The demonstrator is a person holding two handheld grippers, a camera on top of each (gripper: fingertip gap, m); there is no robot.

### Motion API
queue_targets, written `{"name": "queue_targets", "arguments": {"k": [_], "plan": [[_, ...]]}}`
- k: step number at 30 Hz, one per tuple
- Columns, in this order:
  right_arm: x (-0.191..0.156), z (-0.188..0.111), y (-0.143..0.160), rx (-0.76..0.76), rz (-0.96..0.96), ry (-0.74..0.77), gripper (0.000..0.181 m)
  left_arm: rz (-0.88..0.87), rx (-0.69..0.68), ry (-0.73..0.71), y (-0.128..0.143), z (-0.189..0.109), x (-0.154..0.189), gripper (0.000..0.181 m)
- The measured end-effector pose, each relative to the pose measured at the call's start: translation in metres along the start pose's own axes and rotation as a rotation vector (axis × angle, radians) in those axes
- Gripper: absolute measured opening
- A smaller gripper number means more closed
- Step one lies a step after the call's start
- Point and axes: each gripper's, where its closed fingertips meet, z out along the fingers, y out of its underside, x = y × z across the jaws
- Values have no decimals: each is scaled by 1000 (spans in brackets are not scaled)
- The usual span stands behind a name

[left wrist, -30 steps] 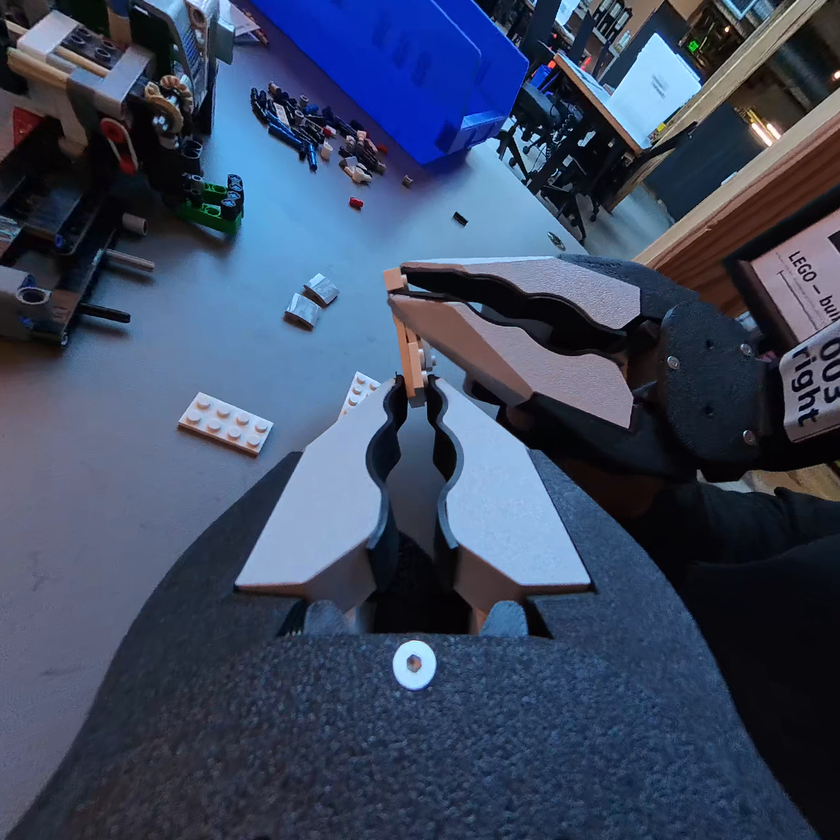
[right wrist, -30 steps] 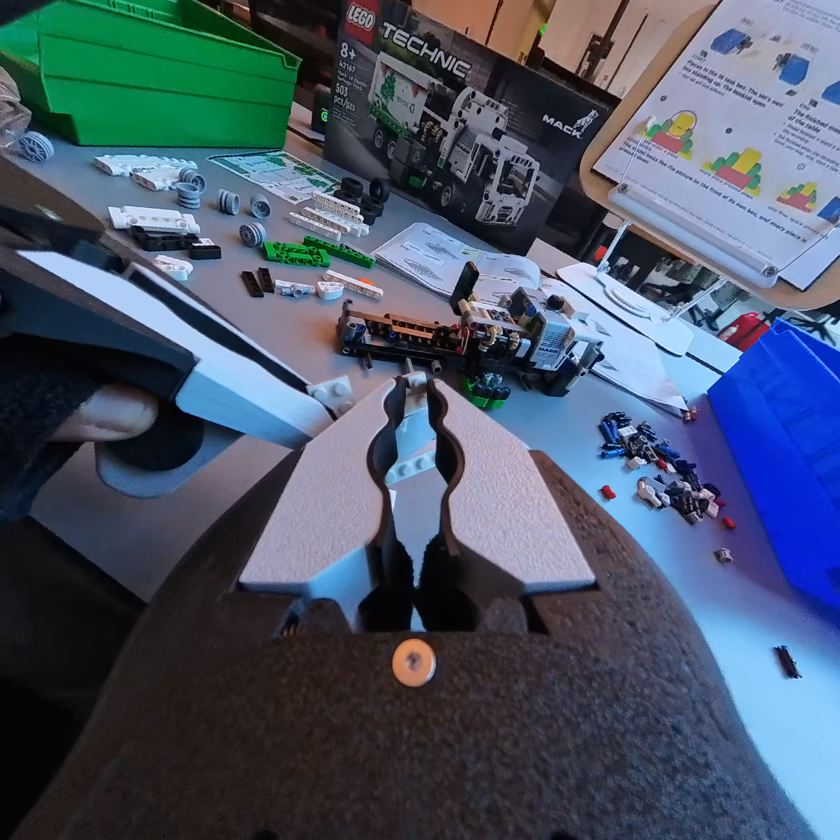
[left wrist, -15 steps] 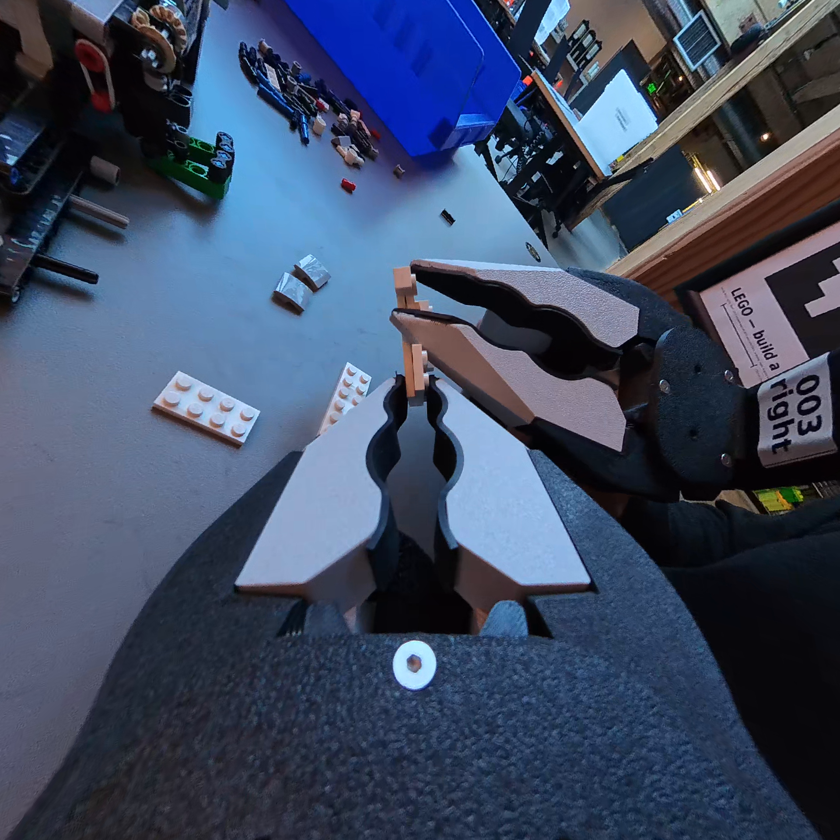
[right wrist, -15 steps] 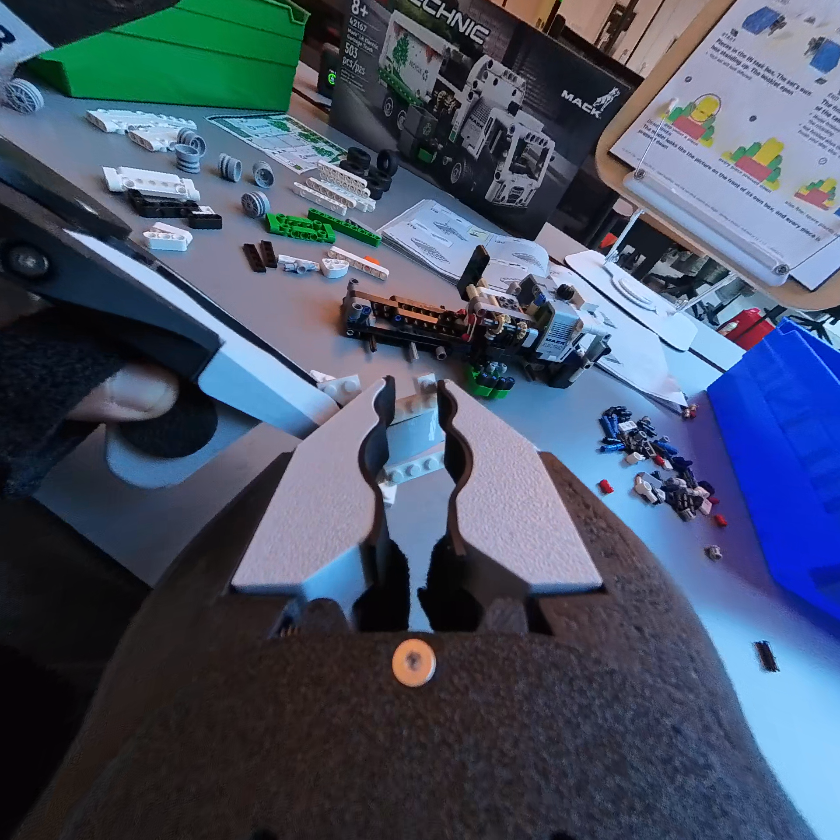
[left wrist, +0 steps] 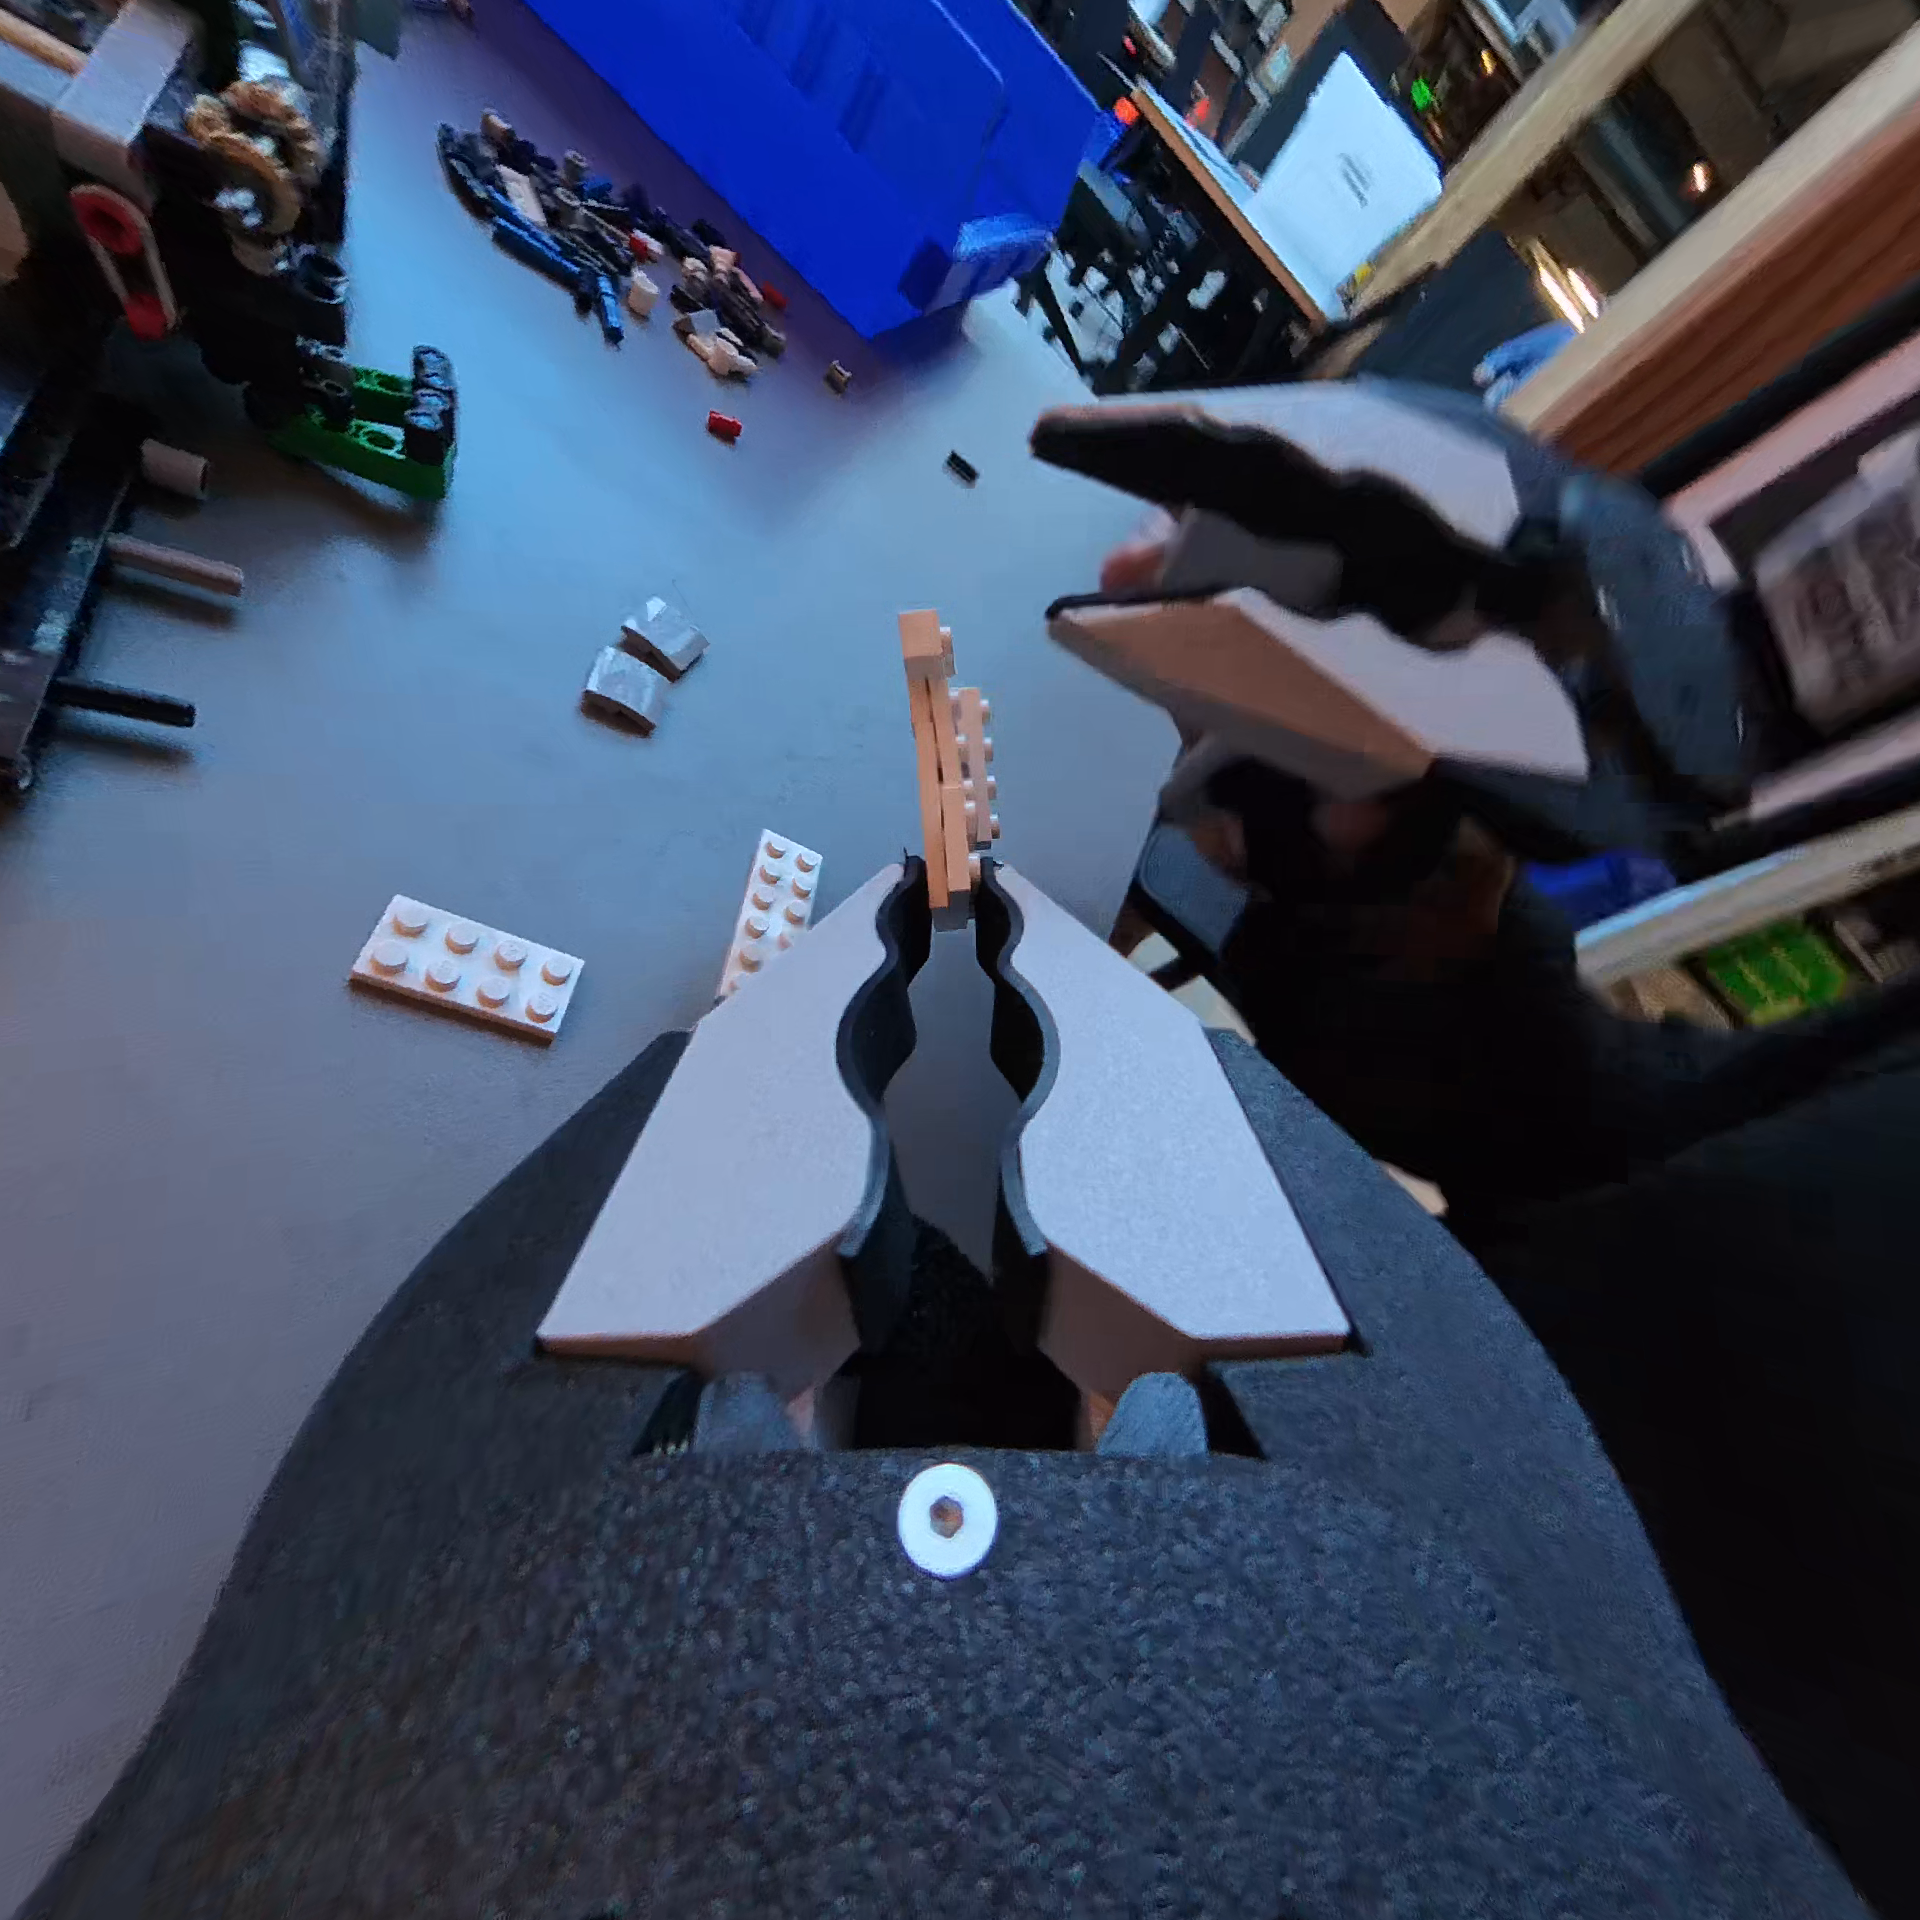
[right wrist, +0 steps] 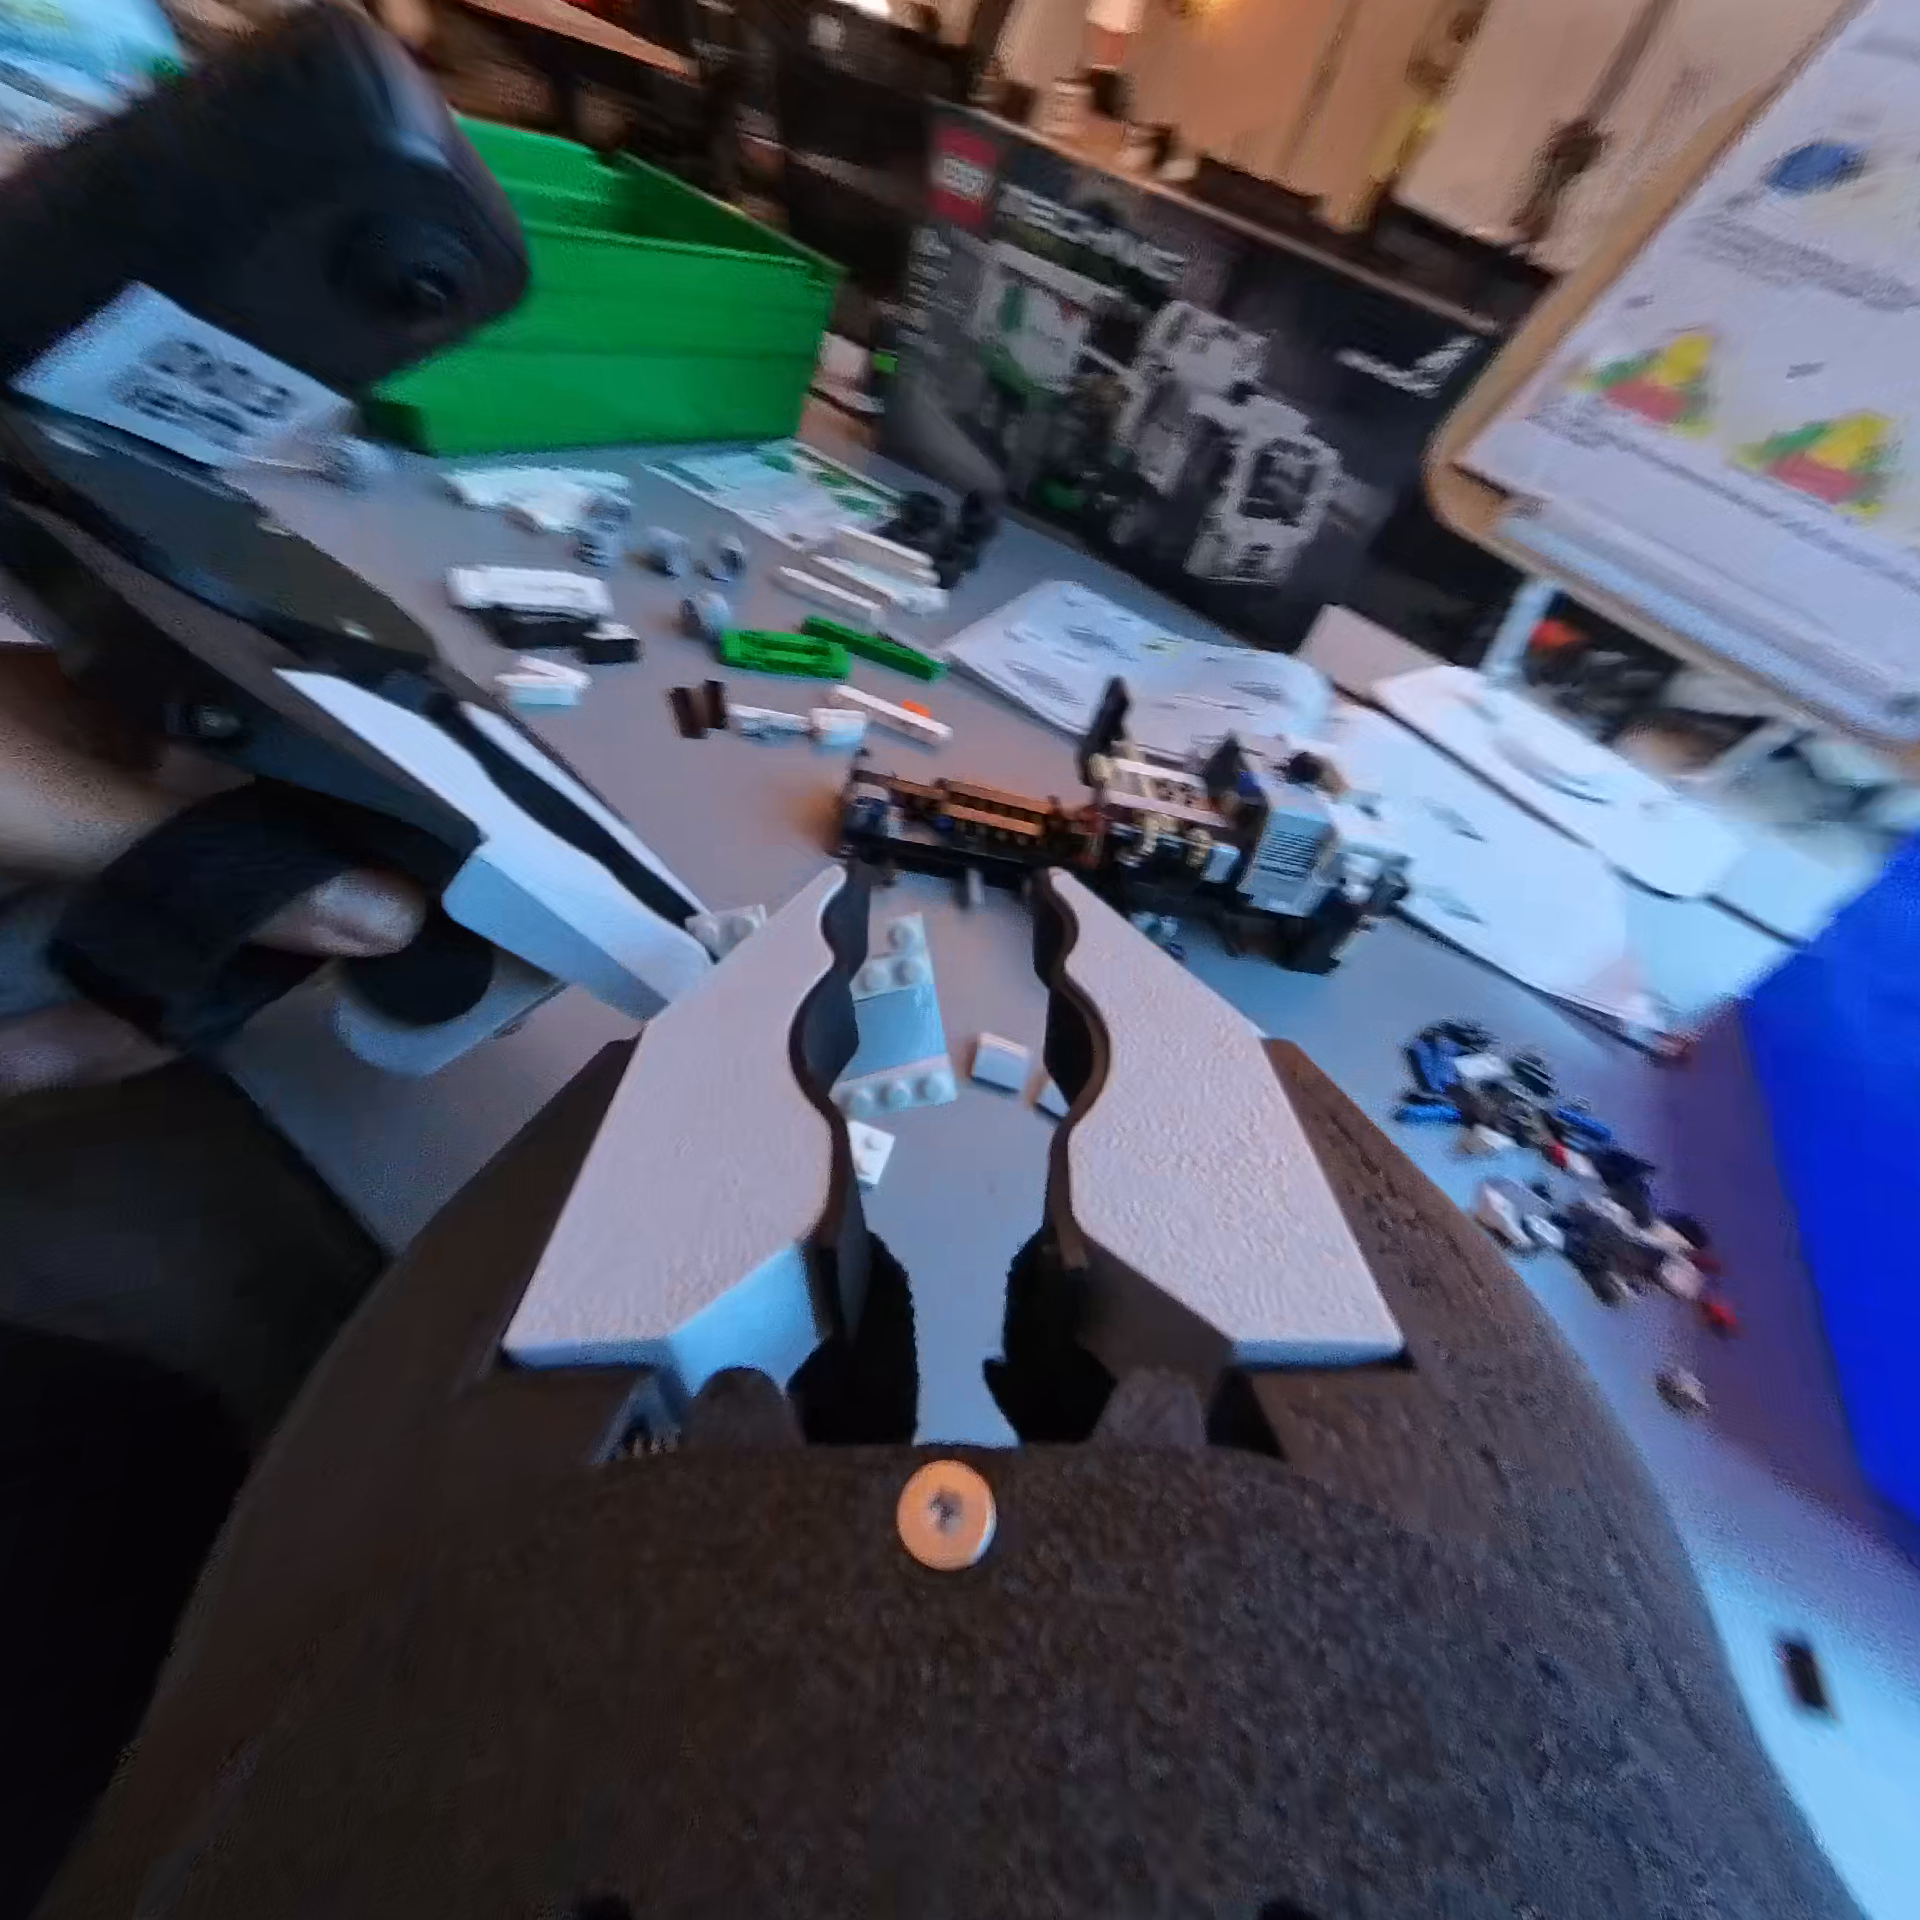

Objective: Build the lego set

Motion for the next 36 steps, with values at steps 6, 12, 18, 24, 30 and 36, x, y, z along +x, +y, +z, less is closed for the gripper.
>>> {"name": "queue_targets", "arguments": {"k": [6,12,18,24,30,36], "plan": [[-22,-17,8,-143,114,-694,50,276,-85,32,1,-21,4,7],[-56,-17,16,-231,-2,-1022,33,575,-193,51,8,-31,15,7],[-65,-13,8,-181,-10,-1078,12,606,-200,51,9,-30,15,7],[-64,-12,5,-143,20,-1096,10,618,-168,59,6,-32,13,7],[-63,-10,6,-115,31,-1089,10,611,-167,60,6,-31,11,7],[-63,-8,6,-102,30,-1088,12,614,-159,55,4,-32,8,7]]}}
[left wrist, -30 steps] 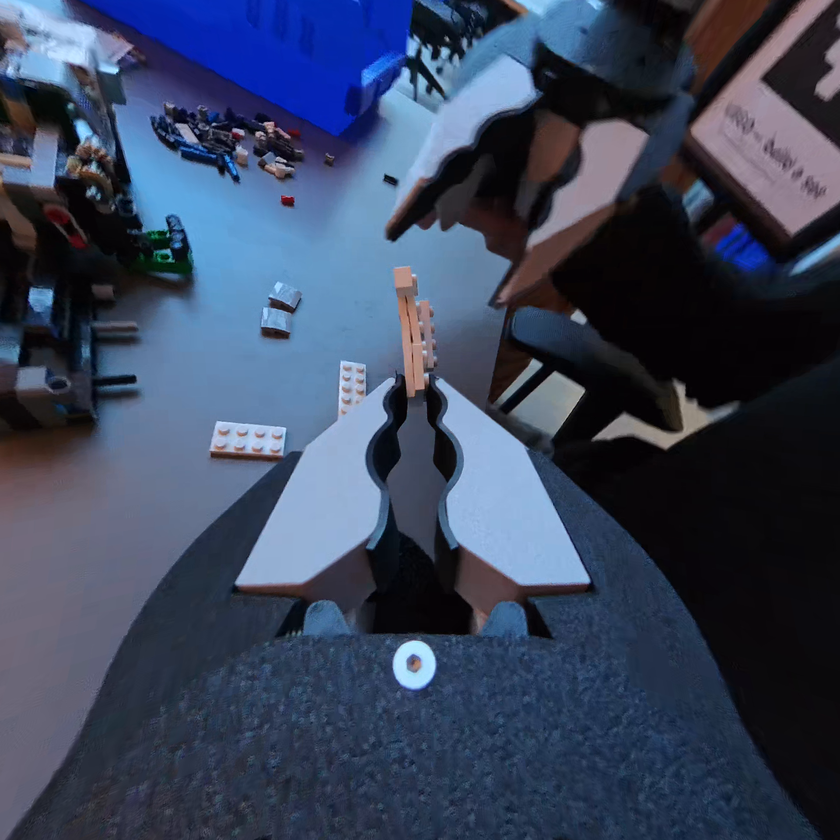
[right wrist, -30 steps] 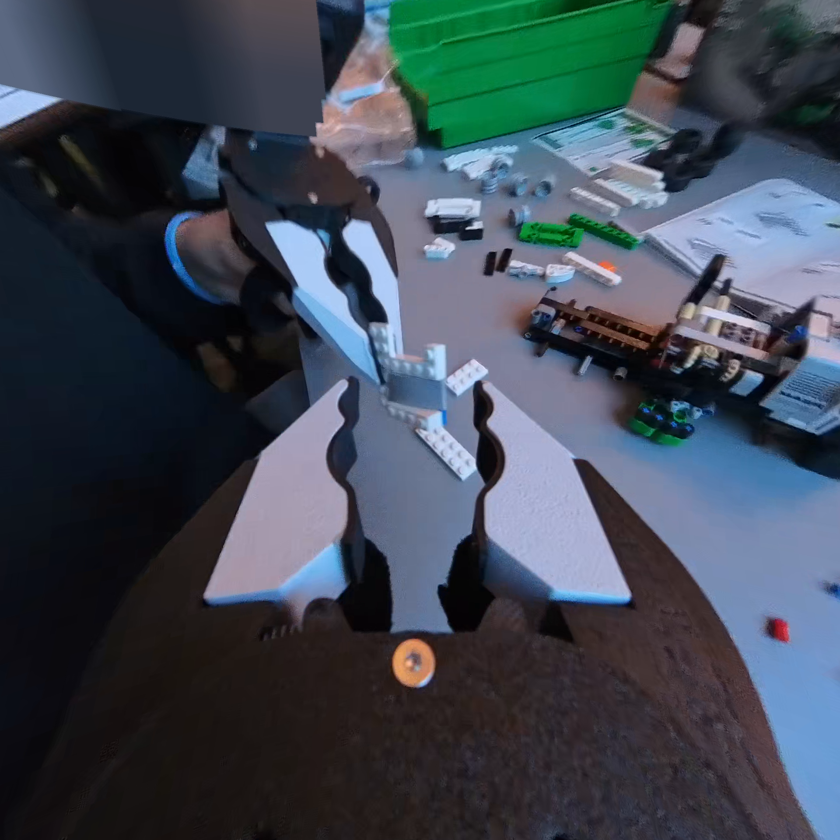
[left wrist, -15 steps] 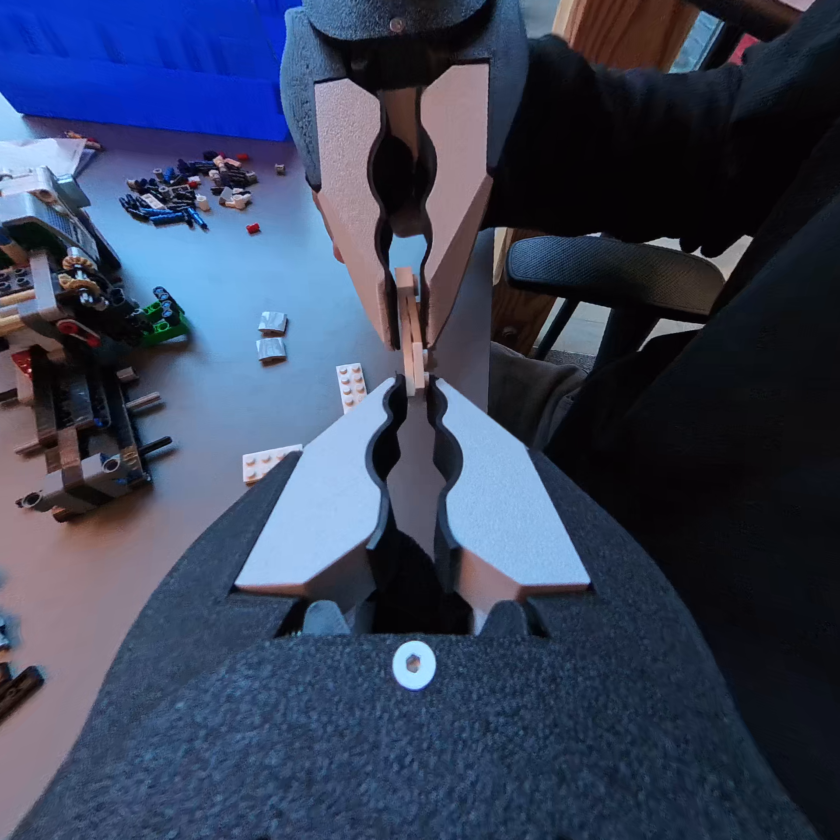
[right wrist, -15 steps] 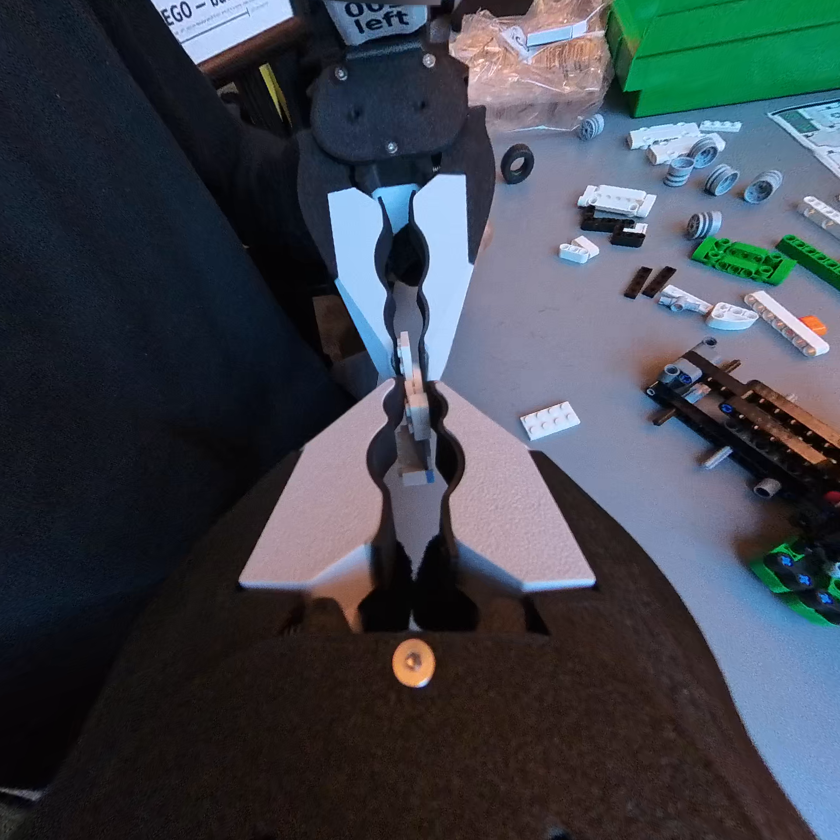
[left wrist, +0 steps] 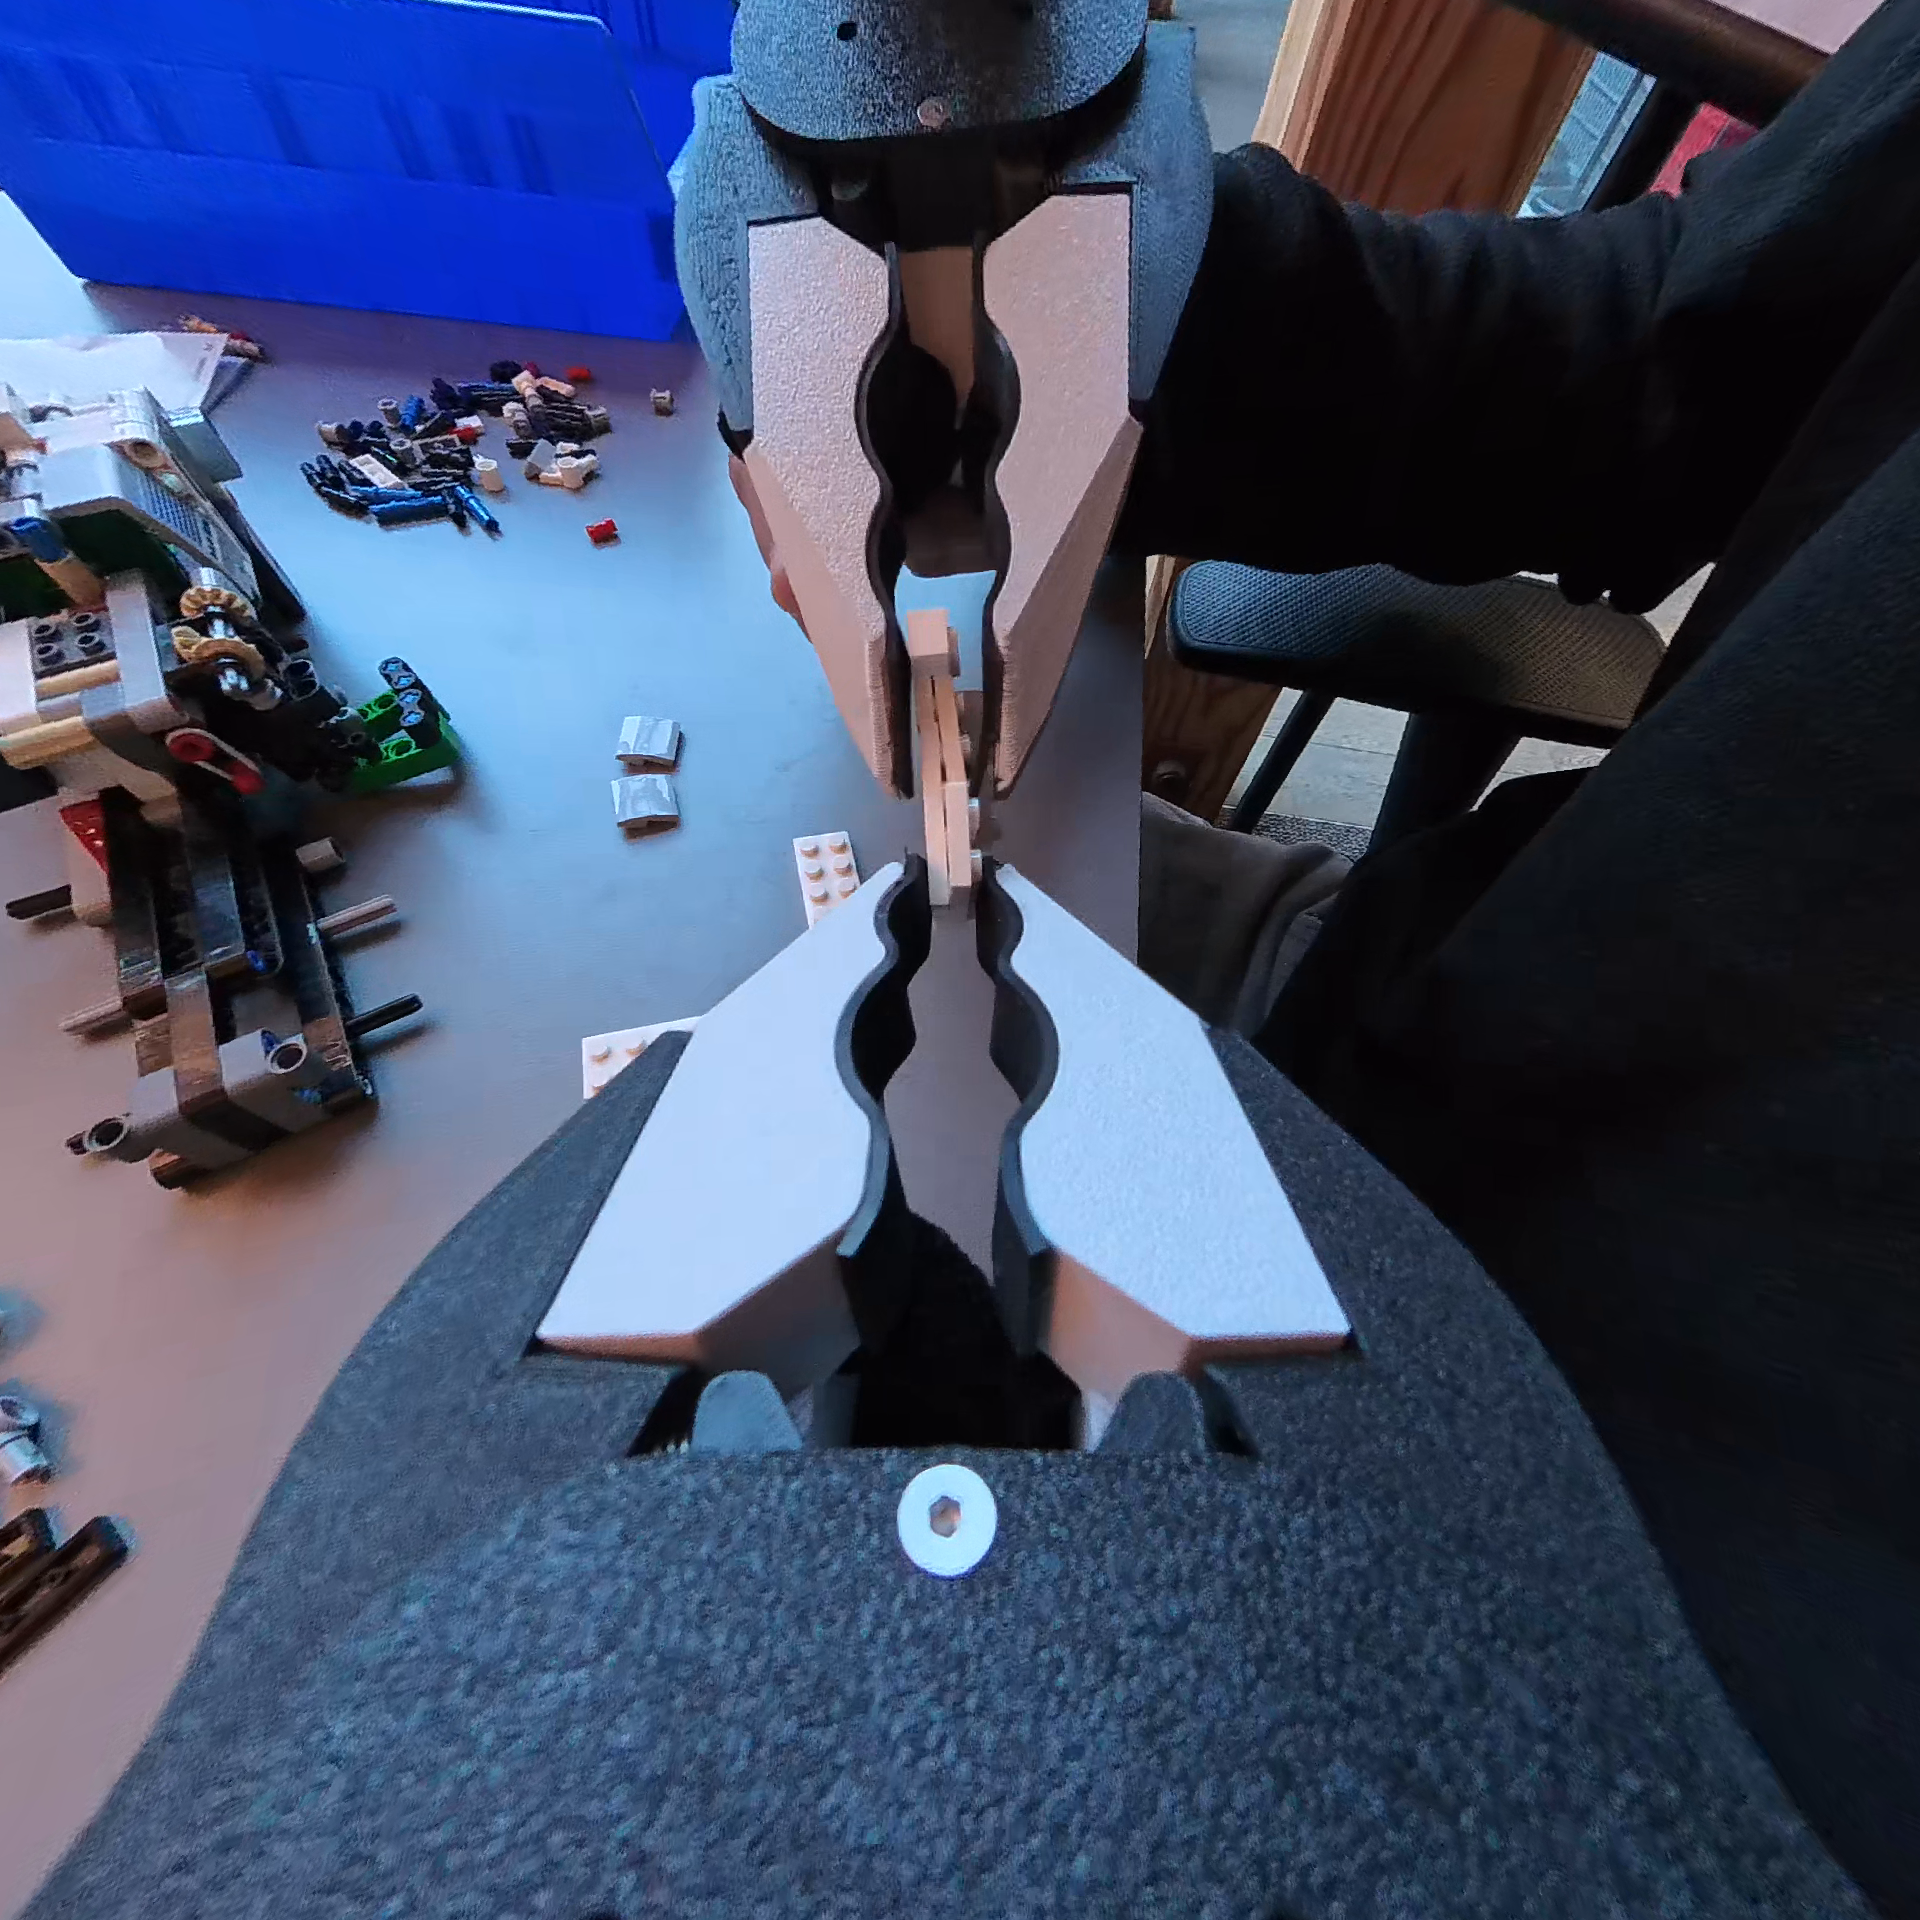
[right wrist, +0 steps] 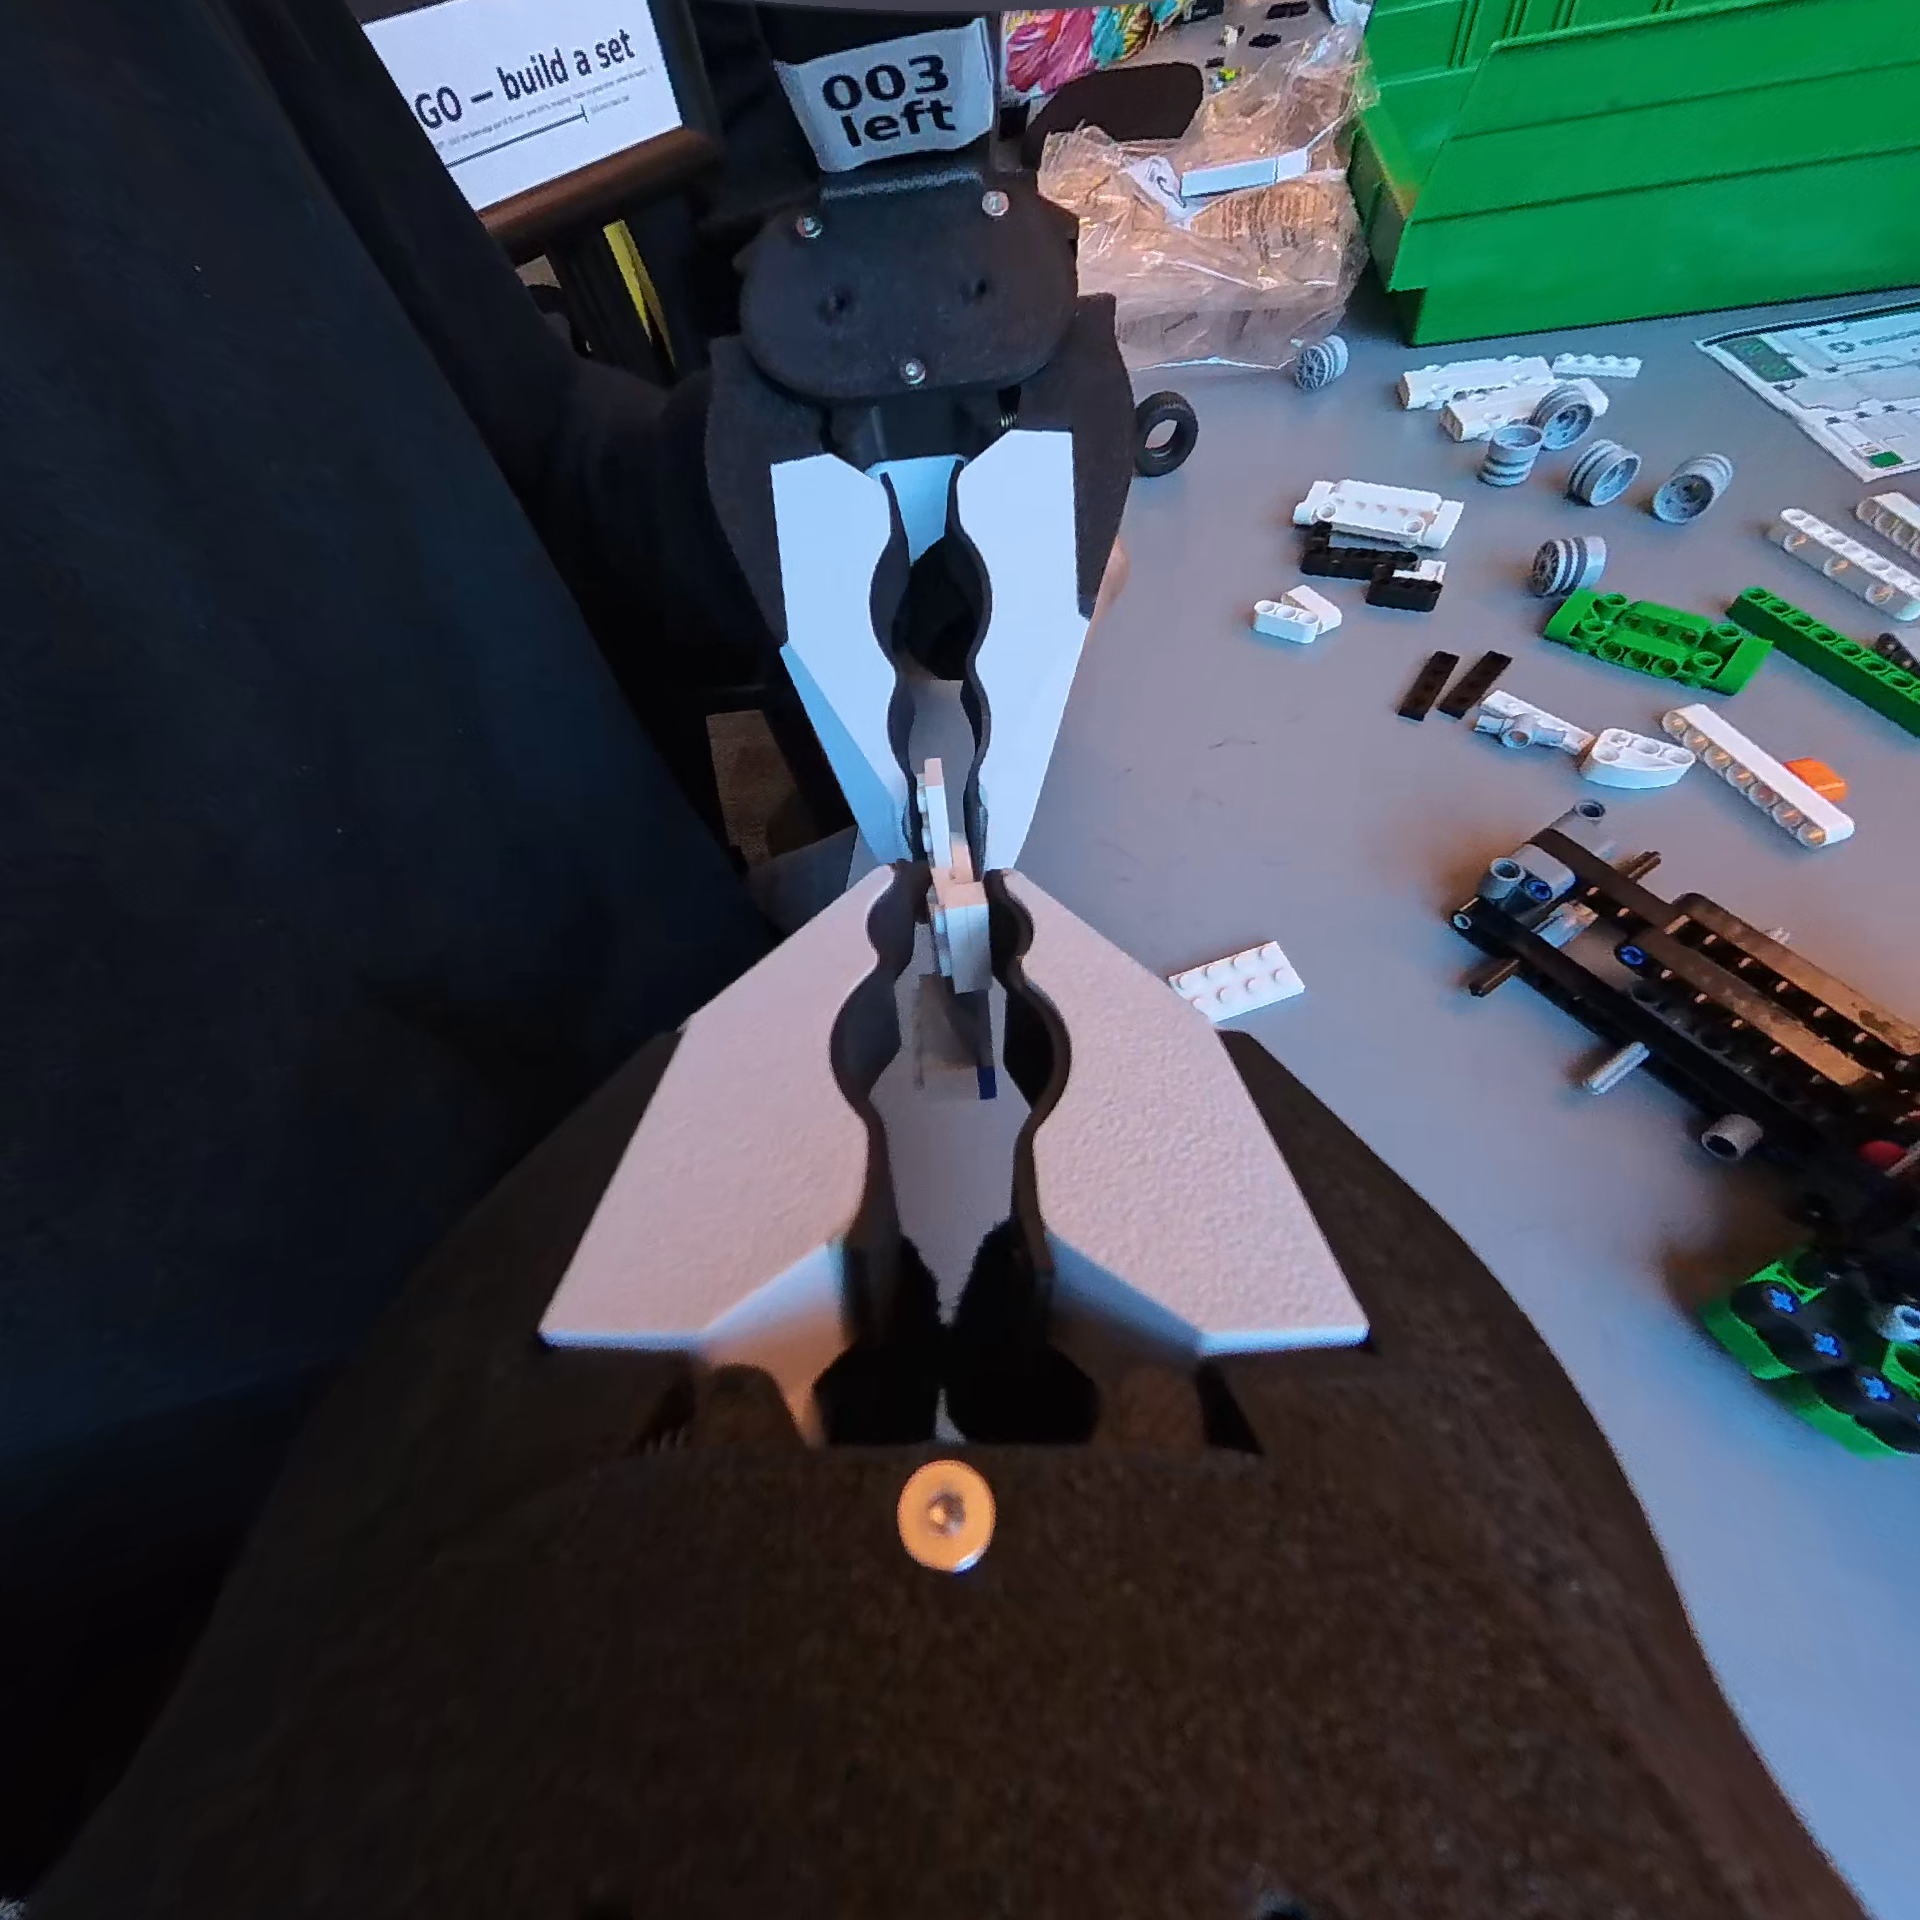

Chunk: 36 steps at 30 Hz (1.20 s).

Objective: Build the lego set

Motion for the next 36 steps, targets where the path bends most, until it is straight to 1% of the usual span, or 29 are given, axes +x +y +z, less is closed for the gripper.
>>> {"name": "queue_targets", "arguments": {"k": [9,11,13,16,19,21,26,27,31,33,36], "plan": [[-2,3,2,-3,0,-40,18,12,12,-15,2,-2,1,7],[-5,1,-1,10,8,-70,21,24,1,-29,4,-3,-1,7],[-3,0,-2,17,12,-65,21,22,8,-32,3,-4,-2,7],[-2,4,1,-4,-10,-59,21,27,15,-26,1,-4,0,7],[-2,6,1,-3,-37,-46,12,33,17,-28,0,-3,1,7],[-2,6,0,9,-37,-56,9,28,23,-27,-1,-3,0,7],[-2,5,0,31,-31,-74,8,28,33,-29,-2,-3,0,7],[-1,5,0,33,-56,-66,8,29,34,-28,-2,-2,1,7],[-6,3,2,37,-72,-98,8,79,32,-18,-3,-1,6,7],[-4,4,4,35,-79,-80,8,91,14,-41,-1,1,4,7],[-4,5,5,47,16,-105,8,86,7,-40,1,2,3,7]]}}
